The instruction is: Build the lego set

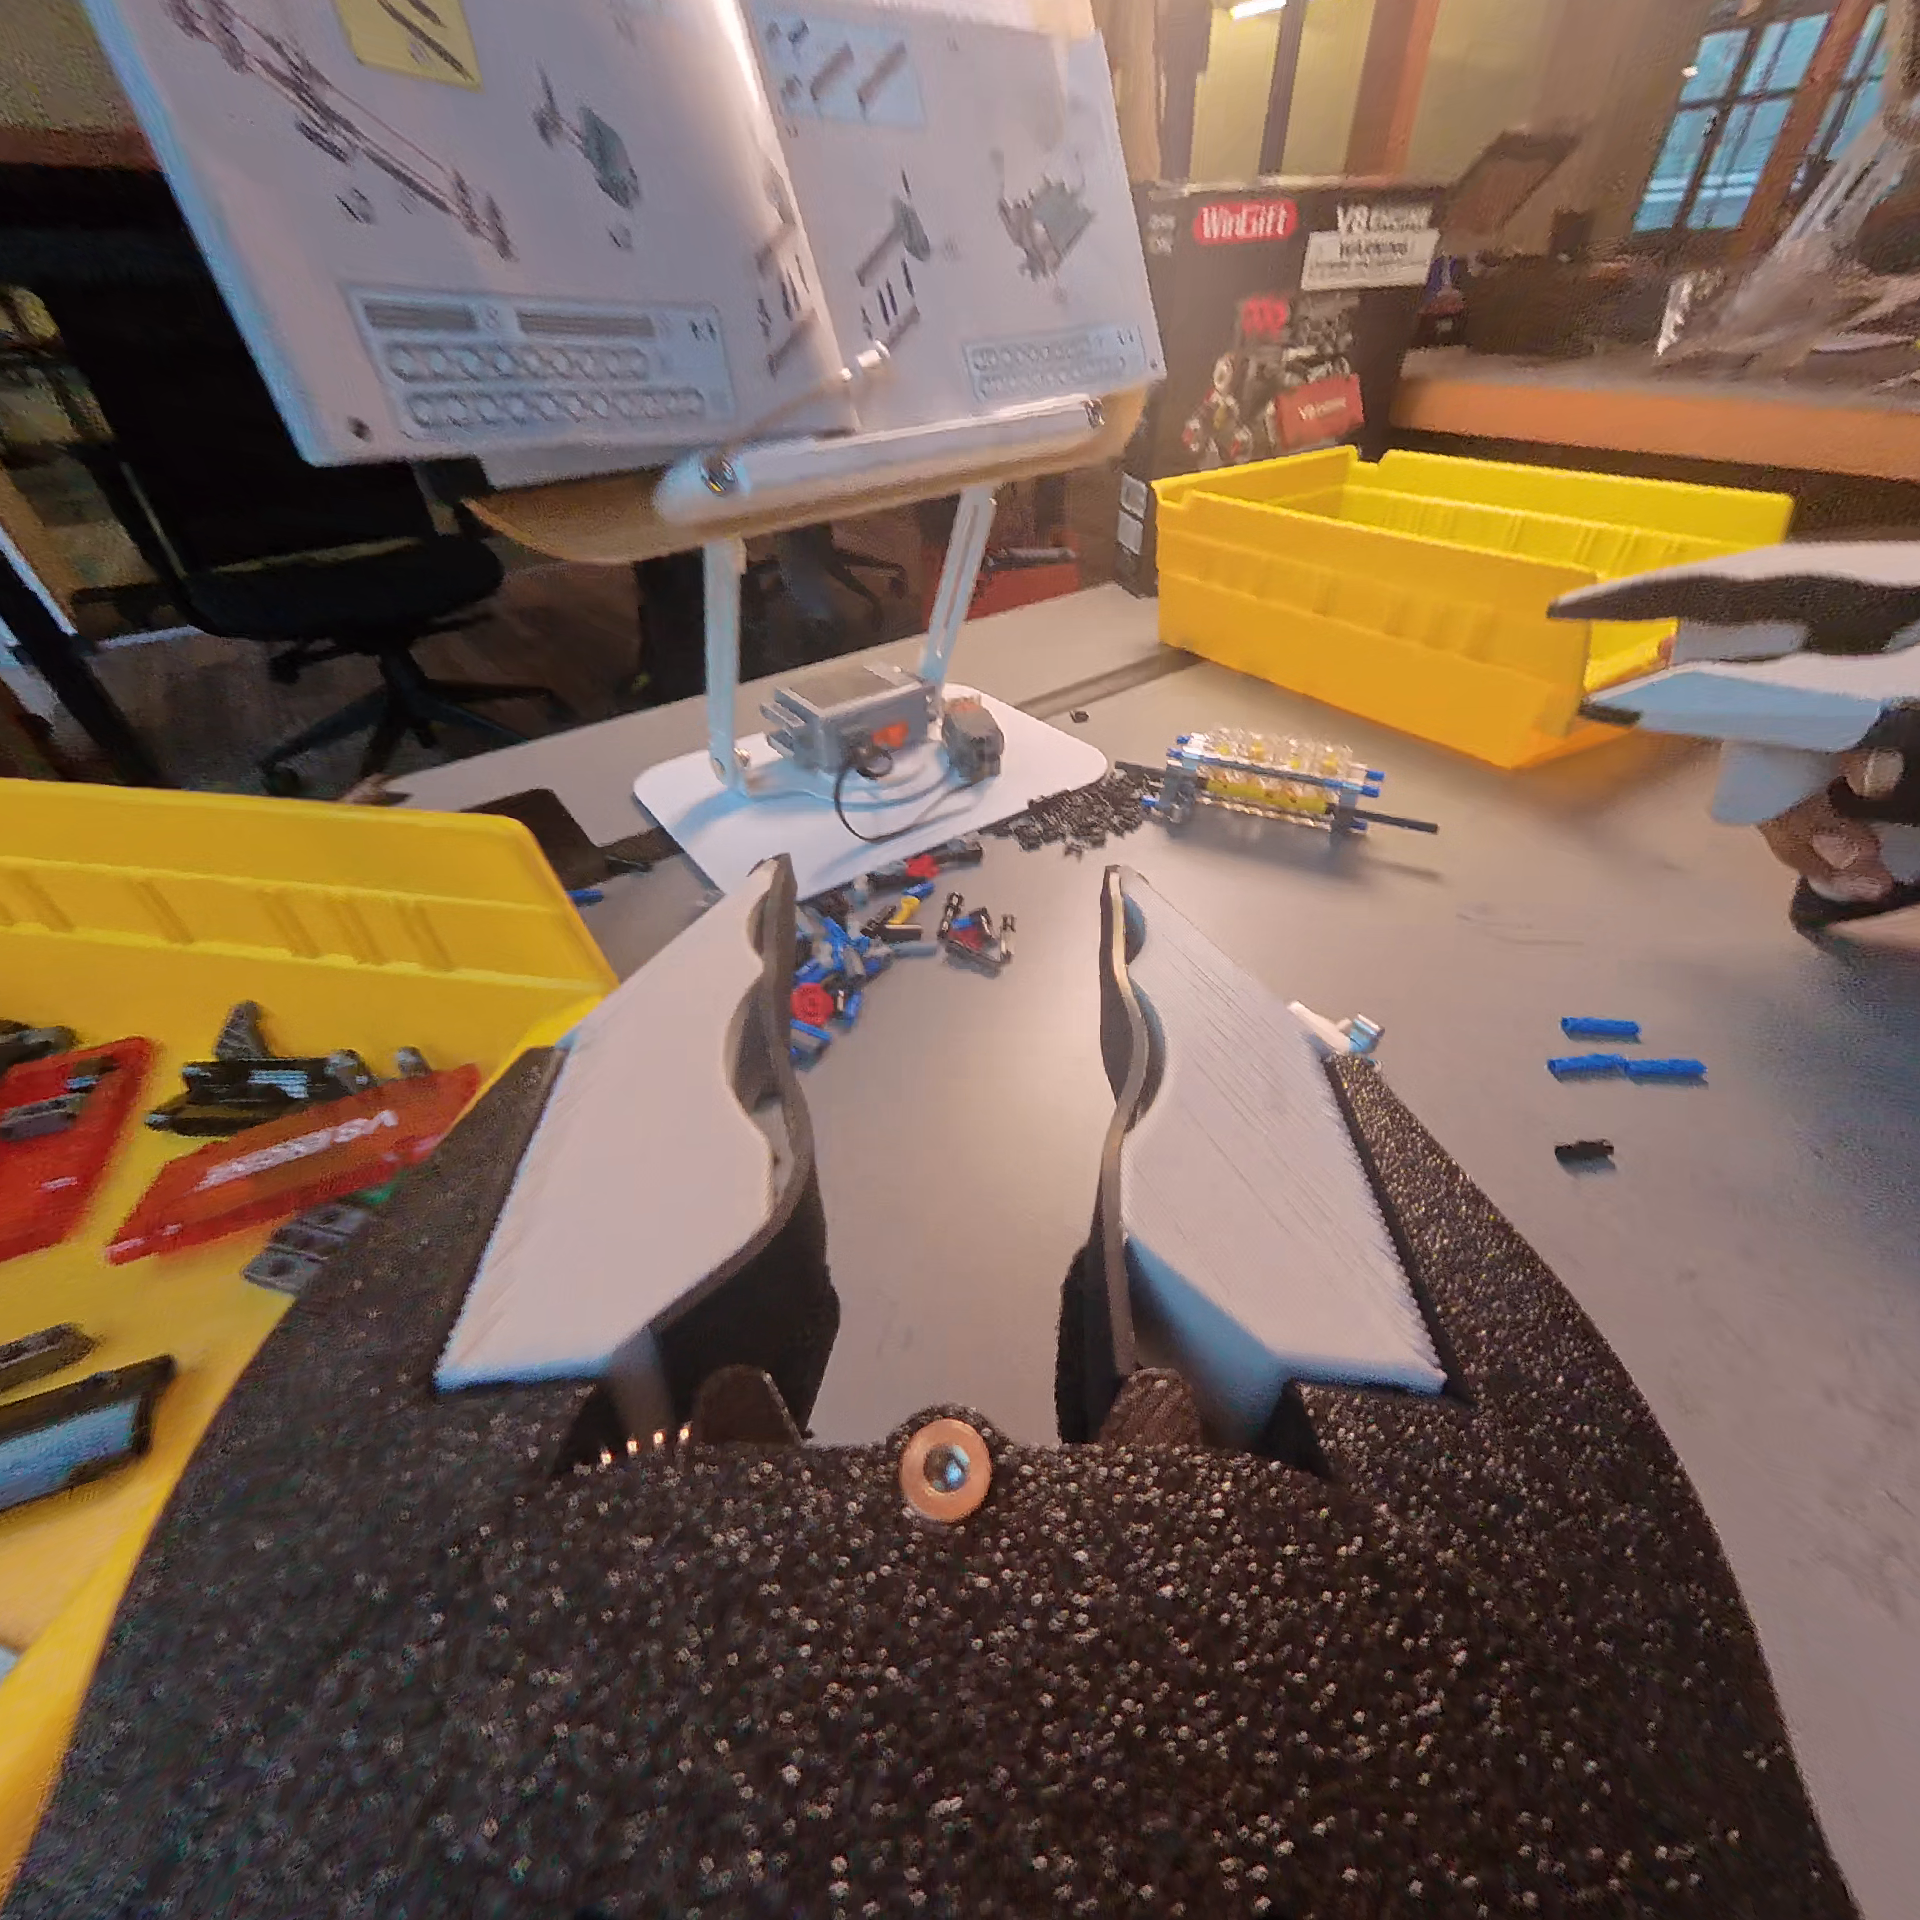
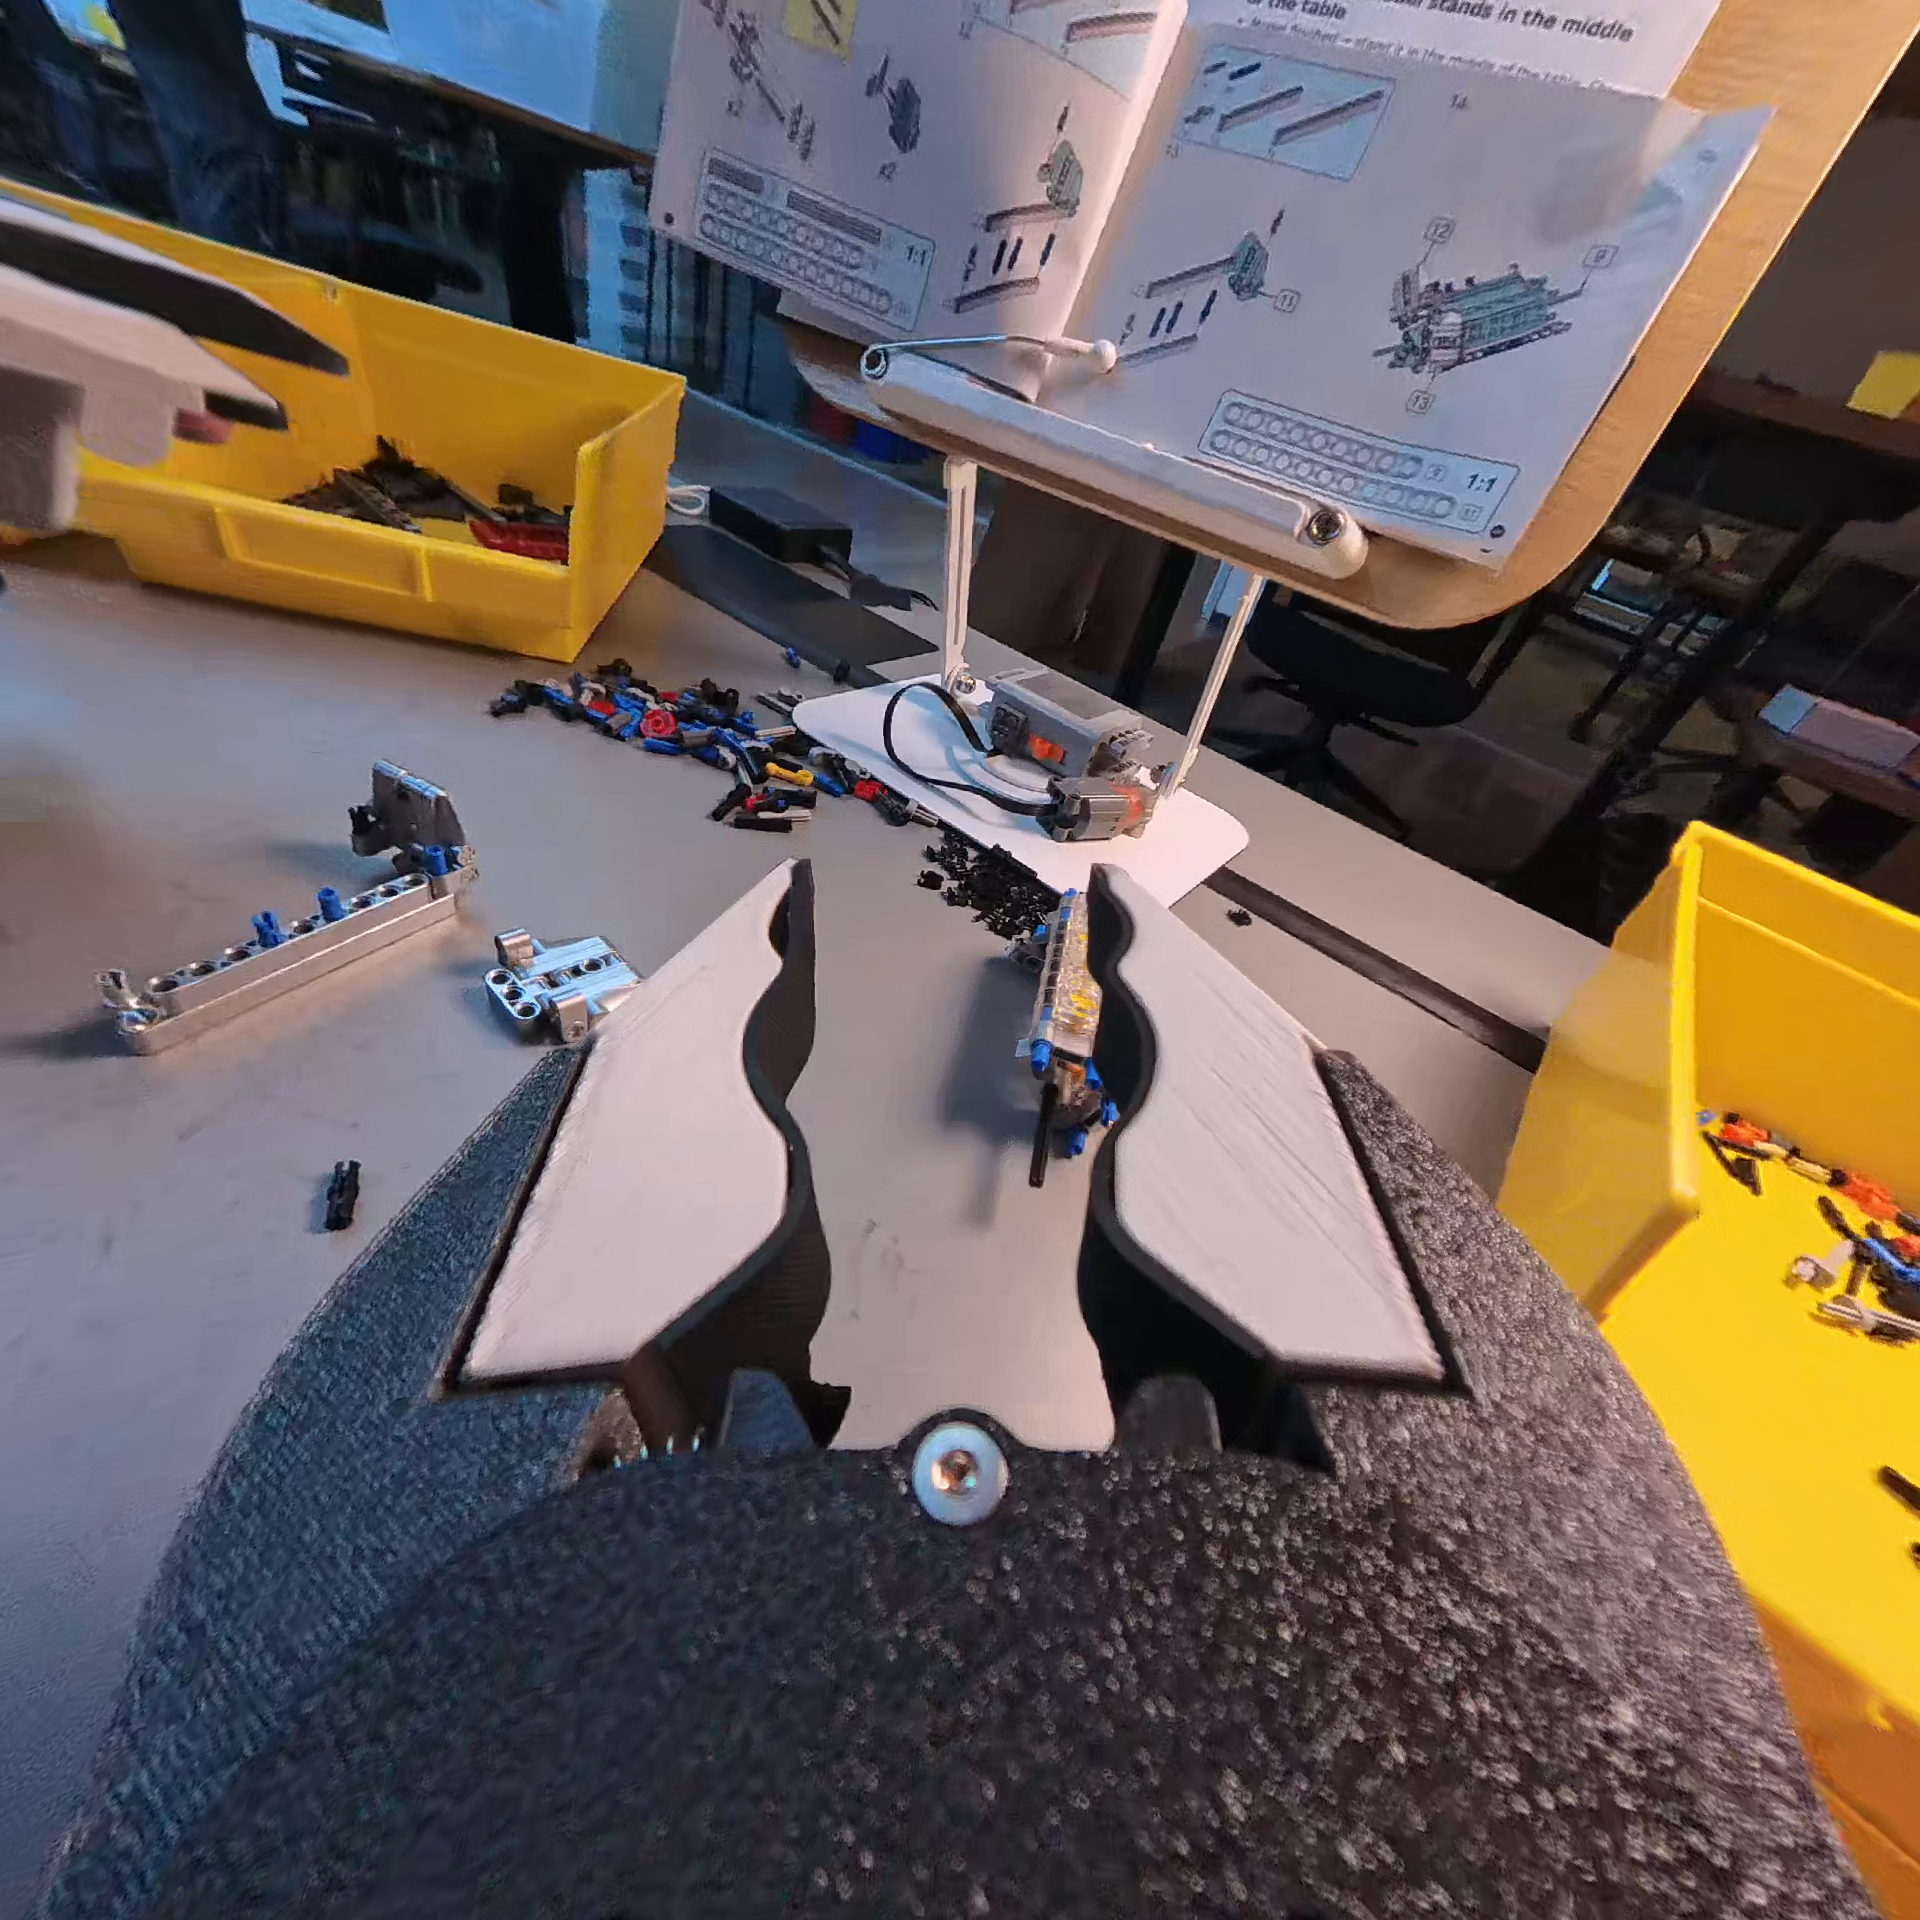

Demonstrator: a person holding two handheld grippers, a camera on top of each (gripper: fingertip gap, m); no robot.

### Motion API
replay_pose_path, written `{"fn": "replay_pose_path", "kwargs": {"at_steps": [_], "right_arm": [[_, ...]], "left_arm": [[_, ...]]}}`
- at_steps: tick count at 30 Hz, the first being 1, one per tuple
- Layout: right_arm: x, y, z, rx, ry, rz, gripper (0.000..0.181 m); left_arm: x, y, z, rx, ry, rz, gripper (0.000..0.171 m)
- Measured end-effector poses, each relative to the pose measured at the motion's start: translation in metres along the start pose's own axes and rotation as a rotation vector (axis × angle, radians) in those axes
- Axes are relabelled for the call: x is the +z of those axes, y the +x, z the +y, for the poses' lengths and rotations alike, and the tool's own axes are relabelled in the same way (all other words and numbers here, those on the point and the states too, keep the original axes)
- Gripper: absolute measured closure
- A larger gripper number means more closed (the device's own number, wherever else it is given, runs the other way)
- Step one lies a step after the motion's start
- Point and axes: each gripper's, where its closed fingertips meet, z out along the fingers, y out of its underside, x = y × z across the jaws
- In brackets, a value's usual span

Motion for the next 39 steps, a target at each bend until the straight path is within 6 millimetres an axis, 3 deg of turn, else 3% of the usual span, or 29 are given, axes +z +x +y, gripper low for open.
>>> {"fn": "replay_pose_path", "kwargs": {"at_steps": [3,5,7,10,14,18,20,23,26,33,39], "right_arm": [[0.001,-0.001,-0.003,-0.001,0.015,0.018,0.132],[-0.001,-0.001,-0.004,0.007,0.023,0.028,0.133],[-0.003,-0.002,-0.002,-0.008,0.013,0.036,0.134],[-0.004,-0.003,-0.002,-0.026,0.013,0.044,0.137],[-0.001,-0.003,0.000,-0.034,0.001,0.046,0.139],[0.001,-0.006,0.002,-0.069,-0.009,0.047,0.141],[0.002,-0.009,0.003,-0.093,-0.015,0.045,0.142],[0.004,-0.014,0.005,-0.128,-0.030,0.040,0.143],[0.008,-0.018,0.009,-0.164,-0.051,0.033,0.145],[0.009,-0.024,0.011,-0.199,-0.057,0.021,0.148],[0.009,-0.023,0.013,-0.199,-0.064,0.012,0.148]], "left_arm": [[-0.022,-0.026,-0.031,0.019,0.067,-0.097,0.116],[-0.047,-0.056,-0.055,0.035,0.109,-0.196,0.118],[-0.079,-0.092,-0.076,0.035,0.134,-0.296,0.123],[-0.130,-0.158,-0.090,0.024,0.076,-0.434,0.124],[-0.184,-0.241,-0.073,-0.008,-0.154,-0.548,0.127],[-0.216,-0.298,-0.018,0.050,-0.525,-0.584,0.128],[-0.224,-0.305,0.018,0.032,-0.698,-0.519,0.132],[-0.240,-0.295,0.078,0.013,-1.022,-0.374,0.132],[-0.255,-0.286,0.121,0.055,-1.275,-0.282,0.139],[-0.254,-0.288,0.149,0.040,-1.416,-0.203,0.151],[-0.259,-0.300,0.160,-0.004,-1.461,-0.207,0.148]]}}
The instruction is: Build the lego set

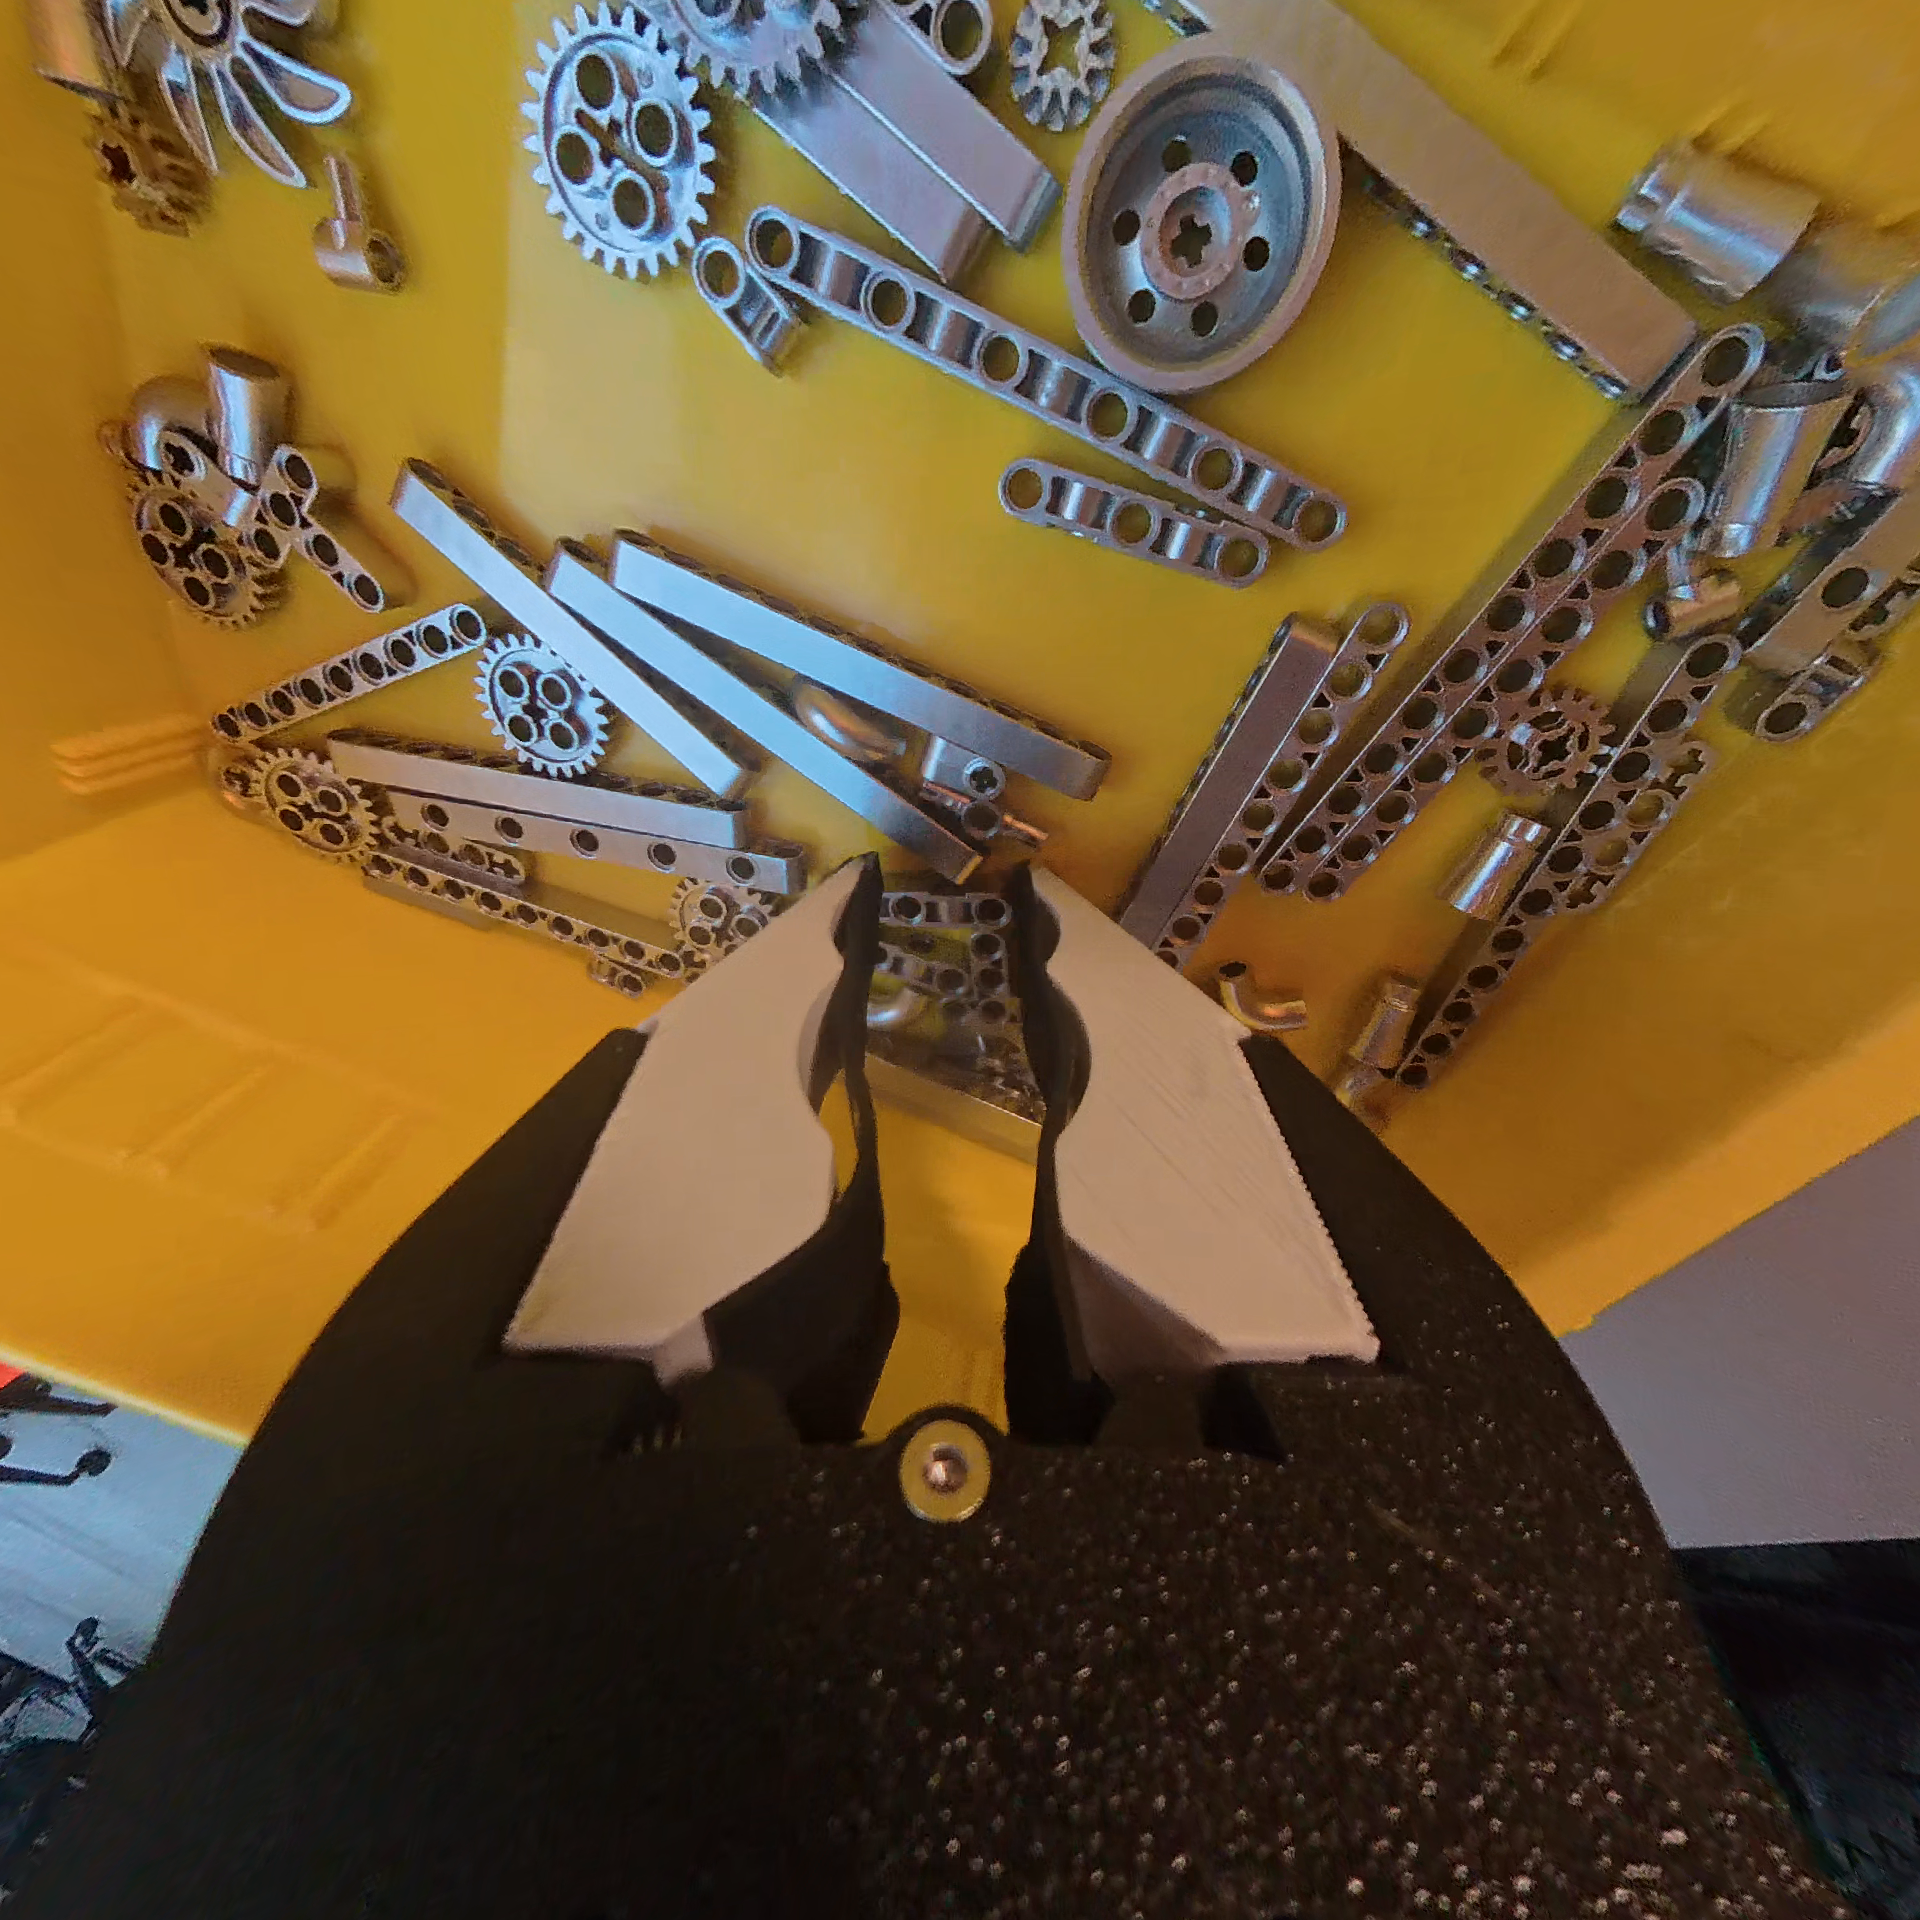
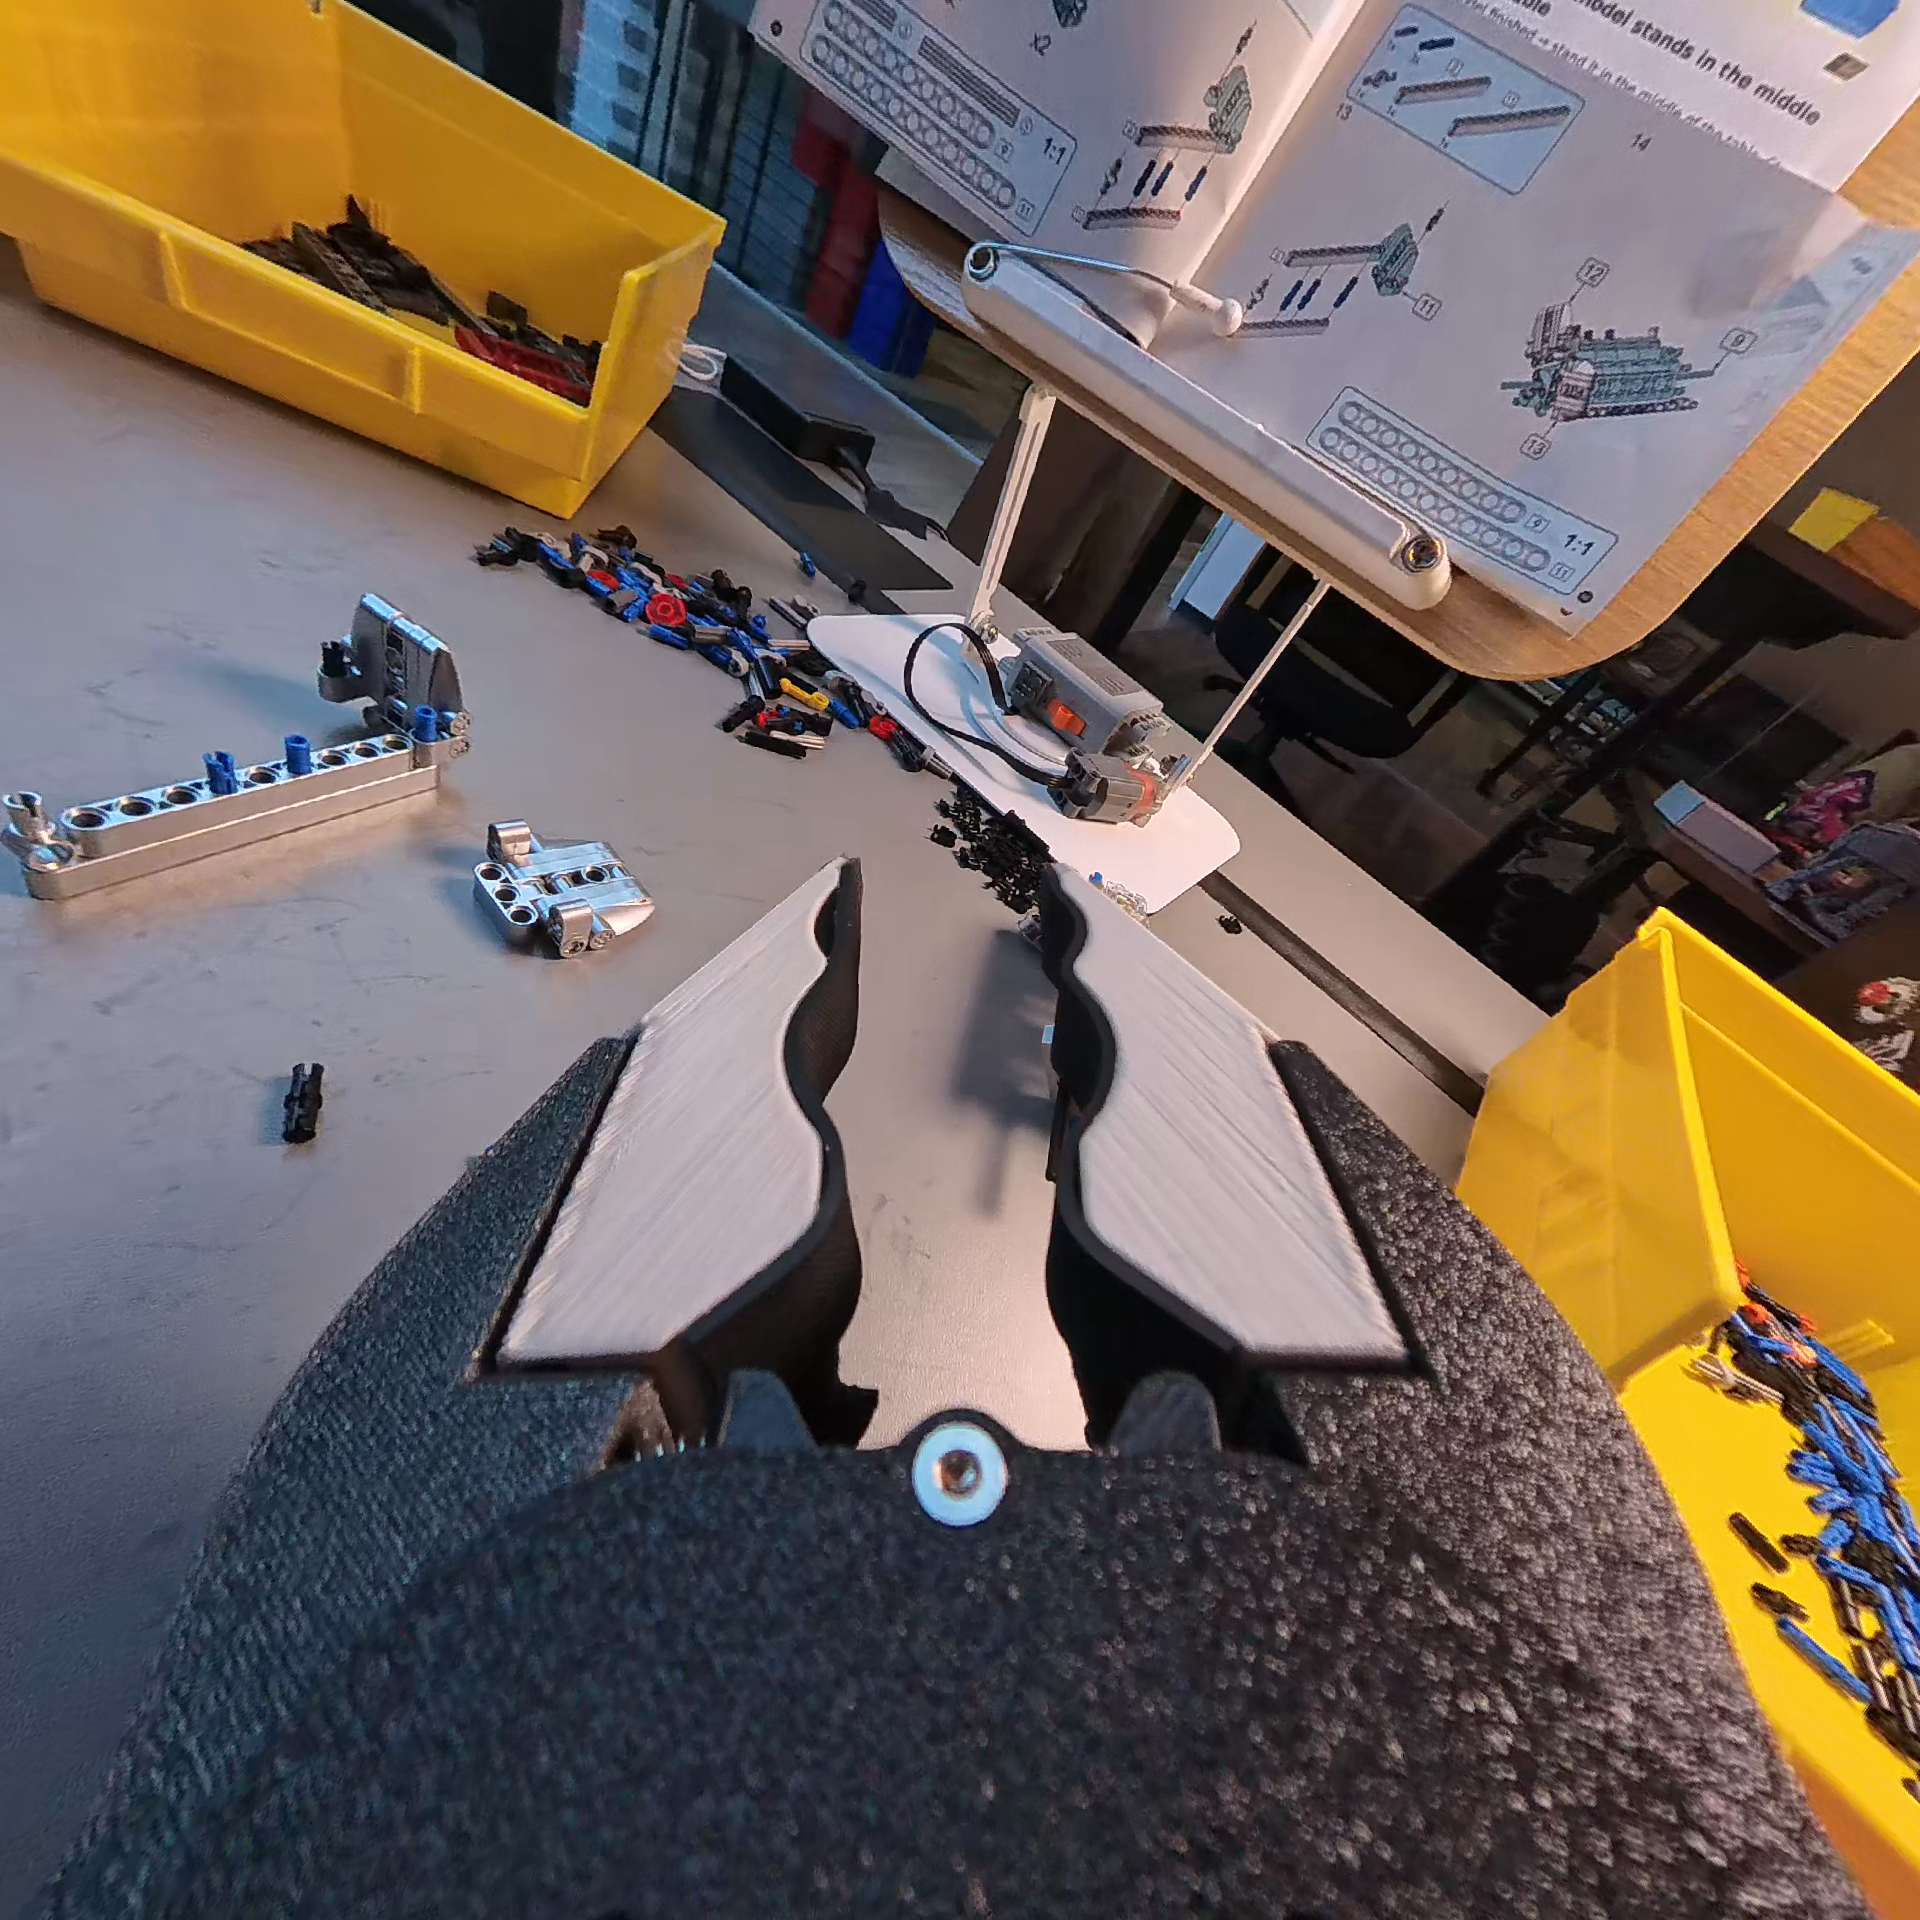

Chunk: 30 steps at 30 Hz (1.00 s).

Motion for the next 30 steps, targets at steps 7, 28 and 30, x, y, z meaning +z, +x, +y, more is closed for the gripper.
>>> {"fn": "replay_pose_path", "kwargs": {"at_steps": [7,28,30], "right_arm": [[0.002,-0.003,0.003,-0.033,-0.016,-0.005,0.150],[0.004,-0.009,0.008,-0.068,-0.039,-0.033,0.153],[0.004,-0.010,0.008,-0.072,-0.041,-0.034,0.153]], "left_arm": [[-0.004,-0.038,0.004,-0.018,-0.025,-0.155,0.148],[-0.002,0.007,-0.005,0.101,0.005,0.046,0.144],[-0.002,0.010,-0.005,0.103,0.013,0.084,0.150]]}}
